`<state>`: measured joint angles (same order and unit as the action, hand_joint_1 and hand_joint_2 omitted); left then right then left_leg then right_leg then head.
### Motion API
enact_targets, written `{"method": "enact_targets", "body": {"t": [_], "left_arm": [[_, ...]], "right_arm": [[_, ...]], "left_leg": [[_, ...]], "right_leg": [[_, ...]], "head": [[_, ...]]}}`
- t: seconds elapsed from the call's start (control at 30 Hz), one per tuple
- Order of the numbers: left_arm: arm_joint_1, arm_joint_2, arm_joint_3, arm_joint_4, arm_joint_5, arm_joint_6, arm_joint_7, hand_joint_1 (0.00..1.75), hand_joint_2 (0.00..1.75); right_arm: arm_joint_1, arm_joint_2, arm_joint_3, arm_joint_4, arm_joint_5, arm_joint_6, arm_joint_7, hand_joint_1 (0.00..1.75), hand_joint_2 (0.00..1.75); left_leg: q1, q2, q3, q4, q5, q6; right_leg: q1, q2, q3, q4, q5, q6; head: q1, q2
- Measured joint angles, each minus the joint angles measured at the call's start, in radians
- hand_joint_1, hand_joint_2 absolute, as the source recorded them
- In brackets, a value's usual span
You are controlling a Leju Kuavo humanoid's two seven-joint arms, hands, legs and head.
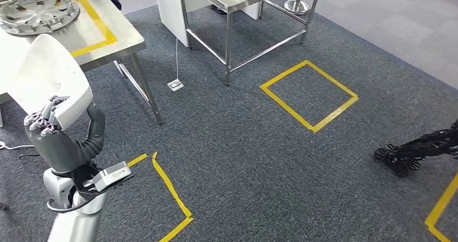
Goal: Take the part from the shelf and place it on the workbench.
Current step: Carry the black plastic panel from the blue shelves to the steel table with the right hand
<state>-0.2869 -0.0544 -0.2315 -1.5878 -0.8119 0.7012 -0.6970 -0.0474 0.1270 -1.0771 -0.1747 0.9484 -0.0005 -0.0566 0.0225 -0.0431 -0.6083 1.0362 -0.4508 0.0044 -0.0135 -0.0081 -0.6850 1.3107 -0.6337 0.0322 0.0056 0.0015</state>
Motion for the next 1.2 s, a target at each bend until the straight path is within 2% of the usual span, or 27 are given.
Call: {"method": "enact_targets", "body": {"t": [0.03,0.07,0.1,0.13,0.17,0.2,0.23,0.3,0.33,0.37,0.43,0.5,0.53,0.57,0.63,0.7,0.73,0.8,0.83,0.87,0.93,1.0,1.03,1.07,1.1,1.17,1.2], "left_arm": [[0.002,0.0,0.0,0.0,0.0,0.0,0.0,1.75,1.75],[0.003,0.0,0.001,-0.001,0.001,0.0,0.0,1.75,1.75],[0.004,0.0,0.001,-0.003,0.001,0.0,0.0,1.75,1.75],[0.003,0.0,0.002,-0.006,0.001,0.0,0.0,1.75,1.75],[0.003,0.0,0.004,-0.008,0.001,0.0,0.0,1.75,1.75],[0.004,0.0,0.005,-0.01,0.001,0.0,0.0,1.75,1.75],[0.005,0.001,0.007,-0.011,0.001,0.0,0.0,1.75,1.75],[0.008,0.003,0.008,-0.013,0.001,0.0,0.0,1.75,1.75],[0.009,0.005,0.009,-0.014,0.001,0.0,0.0,1.75,1.75],[0.009,0.006,0.009,-0.015,0.002,0.0,0.0,1.75,1.75],[0.009,0.008,0.01,-0.015,0.003,0.0,0.0,1.75,1.75],[0.012,0.008,0.009,-0.014,0.002,0.0,-0.001,1.75,1.75],[0.014,0.008,0.009,-0.013,0.002,0.0,-0.001,1.75,1.75],[0.015,0.008,0.009,-0.012,0.002,0.0,-0.001,1.75,1.75],[0.015,0.008,0.009,-0.012,0.001,0.0,-0.001,1.75,1.75],[0.013,0.006,0.009,-0.013,0.001,0.0,-0.001,1.75,1.75],[0.012,0.005,0.009,-0.013,0.001,0.0,-0.001,1.75,1.75],[0.011,0.004,0.01,-0.013,0.001,0.0,0.0,1.75,1.75],[0.011,0.004,0.01,-0.013,0.001,0.0,0.0,1.75,1.75],[0.009,0.002,0.01,-0.013,0.001,0.0,0.0,1.75,1.75],[0.007,-0.001,0.01,-0.013,0.0,0.0,0.0,1.75,1.75],[0.008,-0.003,0.01,-0.012,-0.001,0.0,0.0,1.75,1.75],[0.009,-0.003,0.01,-0.011,-0.003,0.0,0.0,1.75,1.75],[0.01,-0.003,0.01,-0.011,-0.005,0.0,0.0,1.75,1.75],[0.011,-0.004,0.01,-0.011,-0.007,0.0,0.0,1.75,1.75],[0.011,-0.005,0.012,-0.012,-0.008,0.0,0.0,1.75,1.75],[0.011,-0.006,0.013,-0.013,-0.008,0.0,0.0,1.75,1.75]], "right_arm": [[0.001,0.0,0.0,0.0,0.0,0.0,0.0,0.0,0.0],[0.001,0.0,-0.001,0.0,0.0,0.0,-0.001,0.0,0.0],[0.001,0.0,-0.001,0.0,0.001,0.0,-0.001,0.0,0.0],[0.0,-0.001,-0.001,0.0,0.001,0.0,-0.001,0.0,0.0],[0.0,-0.002,-0.001,0.0,0.001,0.0,-0.001,0.0,0.0],[0.0,-0.003,-0.002,0.0,0.001,0.0,-0.001,0.0,0.0],[-0.001,-0.004,-0.002,0.0,0.0,-0.002,0.001,0.0,0.0],[-0.003,-0.003,-0.002,0.0,-0.002,-0.006,0.003,0.0,0.0],[-0.004,-0.002,-0.002,0.0,-0.004,-0.008,0.004,0.0,0.0],[-0.004,-0.001,-0.003,0.0,-0.006,-0.01,0.004,0.0,0.0],[-0.002,0.0,-0.003,0.0,-0.007,-0.011,0.005,0.0,0.0],[0.001,0.0,-0.003,0.0,-0.007,-0.011,0.008,0.0,0.0],[0.002,0.001,-0.003,0.0,-0.007,-0.011,0.009,0.0,0.0],[0.002,0.001,-0.004,0.0,-0.007,-0.01,0.01,0.0,0.0],[0.0,0.004,-0.004,0.0,-0.007,-0.008,0.008,0.0,0.0],[-0.001,0.005,-0.004,0.0,-0.006,-0.006,0.003,0.0,0.0],[-0.001,0.005,-0.003,0.0,-0.005,-0.005,0.0,0.0,0.0],[-0.004,0.005,-0.003,0.0,-0.004,-0.004,-0.002,0.0,0.0],[-0.005,0.005,-0.003,0.0,-0.004,-0.004,-0.003,0.0,0.0],[-0.005,0.005,-0.003,0.0,-0.004,-0.004,-0.003,0.0,0.0],[-0.003,0.006,-0.004,0.0,-0.004,-0.004,-0.003,0.0,0.0],[0.0,0.006,-0.004,0.0,-0.002,-0.004,-0.002,0.0,0.0],[0.001,0.006,-0.003,0.0,0.0,-0.003,-0.002,0.0,0.0],[0.002,0.006,-0.003,0.0,0.002,-0.003,-0.002,0.0,0.0],[0.002,0.006,-0.003,0.0,0.003,-0.002,-0.002,0.0,0.0],[0.002,0.005,-0.003,0.0,0.004,-0.002,-0.002,0.0,0.0],[0.002,0.004,-0.003,0.0,0.005,-0.001,-0.002,0.0,0.0]], "left_leg": [[-0.001,-0.015,0.0,0.0,0.001,0.0],[-0.001,-0.031,0.0,0.0,0.002,-0.002],[0.0,-0.046,0.0,0.001,0.003,-0.004],[-0.001,-0.059,-0.001,0.001,0.005,-0.007],[0.0,-0.073,-0.003,0.001,0.006,-0.013],[0.001,-0.084,-0.006,0.001,0.008,-0.019],[0.002,-0.095,-0.009,-0.001,0.011,-0.027],[0.005,-0.111,-0.015,-0.006,0.017,-0.041],[0.003,-0.094,-0.021,0.0,0.012,-0.046],[0.0,-0.065,-0.035,0.025,-0.005,-0.048],[-0.005,0.006,-0.085,0.131,-0.066,-0.05],[-0.004,0.03,-0.132,0.24,-0.11,-0.053],[-0.003,0.035,-0.134,0.254,-0.107,-0.055],[-0.003,0.041,-0.115,0.225,-0.087,-0.056],[-0.005,0.077,-0.04,0.097,-0.034,-0.052],[-0.008,0.107,0.01,0.01,-0.012,-0.037],[-0.01,0.108,0.014,0.0,-0.015,-0.027],[-0.01,0.082,0.011,0.0,-0.01,-0.012],[-0.008,0.071,0.01,-0.002,-0.008,-0.006],[-0.005,0.06,0.009,-0.003,-0.005,0.0],[-0.002,0.037,0.006,-0.004,0.0,0.007],[-0.002,0.01,0.002,-0.004,0.002,0.01],[-0.003,-0.005,0.001,-0.003,0.002,0.01],[-0.003,-0.02,0.001,-0.002,0.003,0.009],[-0.003,-0.035,0.002,-0.001,0.003,0.008],[-0.002,-0.062,0.0,0.0,0.006,0.002],[0.0,-0.075,-0.003,-0.001,0.008,-0.004]], "right_leg": [[0.0,0.002,-0.003,-0.002,0.016,-0.002],[0.0,0.006,0.012,-0.042,0.047,-0.006],[0.0,0.021,0.042,-0.11,0.087,-0.012],[0.0,0.048,0.074,-0.182,0.118,-0.018],[0.0,0.069,0.098,-0.237,0.137,-0.021],[0.001,0.085,0.112,-0.271,0.145,-0.024],[0.003,0.088,0.116,-0.282,0.143,-0.024],[0.003,0.061,0.118,-0.289,0.149,-0.03],[0.001,0.047,0.121,-0.295,0.153,-0.036],[0.0,0.032,0.122,-0.301,0.157,-0.042],[0.002,0.003,0.123,-0.306,0.159,-0.051],[0.004,-0.028,0.123,-0.306,0.157,-0.055],[0.005,-0.044,0.123,-0.305,0.156,-0.055],[0.005,-0.058,0.123,-0.304,0.155,-0.053],[0.006,-0.083,0.125,-0.299,0.15,-0.047],[0.012,-0.102,0.128,-0.292,0.143,-0.036],[0.014,-0.111,0.13,-0.291,0.141,-0.03],[0.013,-0.124,0.134,-0.291,0.138,-0.019],[0.01,-0.112,0.133,-0.283,0.131,-0.012],[0.007,-0.087,0.125,-0.26,0.113,-0.006],[0.003,-0.025,0.077,-0.154,0.051,0.002],[0.002,-0.002,0.016,-0.032,0.005,0.004],[0.003,0.001,0.002,-0.009,0.008,0.003],[0.003,0.004,0.008,-0.029,0.032,0.0],[0.003,0.011,0.032,-0.084,0.069,-0.004],[0.002,0.062,0.093,-0.223,0.132,-0.016],[0.002,0.084,0.112,-0.268,0.145,-0.019]], "head": [[0.0,0.0],[0.0,0.0],[0.001,0.0],[0.001,0.0],[0.001,0.0],[0.002,0.0],[0.003,0.0],[0.004,0.0],[0.003,0.0],[0.0,0.0],[-0.006,0.0],[-0.007,0.0],[-0.007,0.0],[-0.007,0.0],[-0.007,0.0],[-0.006,0.0],[-0.005,0.0],[-0.005,0.0],[-0.005,0.0],[-0.003,0.0],[0.002,0.0],[0.006,0.0],[0.006,0.0],[0.007,0.0],[0.007,0.0],[0.009,0.0],[0.011,0.0]]}}
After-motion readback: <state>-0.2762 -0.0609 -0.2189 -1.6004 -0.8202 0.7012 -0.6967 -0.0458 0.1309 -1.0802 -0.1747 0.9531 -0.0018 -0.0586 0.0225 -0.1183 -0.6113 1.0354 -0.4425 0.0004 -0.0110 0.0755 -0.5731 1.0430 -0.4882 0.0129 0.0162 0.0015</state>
